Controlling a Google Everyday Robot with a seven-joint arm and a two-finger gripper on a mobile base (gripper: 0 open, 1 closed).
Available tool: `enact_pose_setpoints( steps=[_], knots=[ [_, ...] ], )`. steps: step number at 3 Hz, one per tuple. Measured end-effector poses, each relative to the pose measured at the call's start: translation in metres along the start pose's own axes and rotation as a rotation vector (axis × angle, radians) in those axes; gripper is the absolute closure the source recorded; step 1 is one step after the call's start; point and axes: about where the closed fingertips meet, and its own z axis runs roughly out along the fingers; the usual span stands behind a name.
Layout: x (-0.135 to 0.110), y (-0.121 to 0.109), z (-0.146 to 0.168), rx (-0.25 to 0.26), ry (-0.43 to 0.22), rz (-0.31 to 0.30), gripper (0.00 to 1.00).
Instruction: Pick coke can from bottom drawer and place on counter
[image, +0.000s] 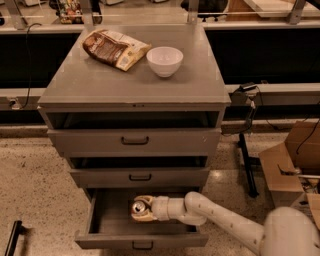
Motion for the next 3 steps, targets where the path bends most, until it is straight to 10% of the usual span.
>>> enact_pose_setpoints(
  steps=[1, 3],
  knots=[
    [-0.077, -0.002, -0.05, 0.067, 0.001, -0.03, 1.0],
    [-0.243, 0.059, -0.073, -0.135, -0.024, -0.119, 1.0]
  ],
)
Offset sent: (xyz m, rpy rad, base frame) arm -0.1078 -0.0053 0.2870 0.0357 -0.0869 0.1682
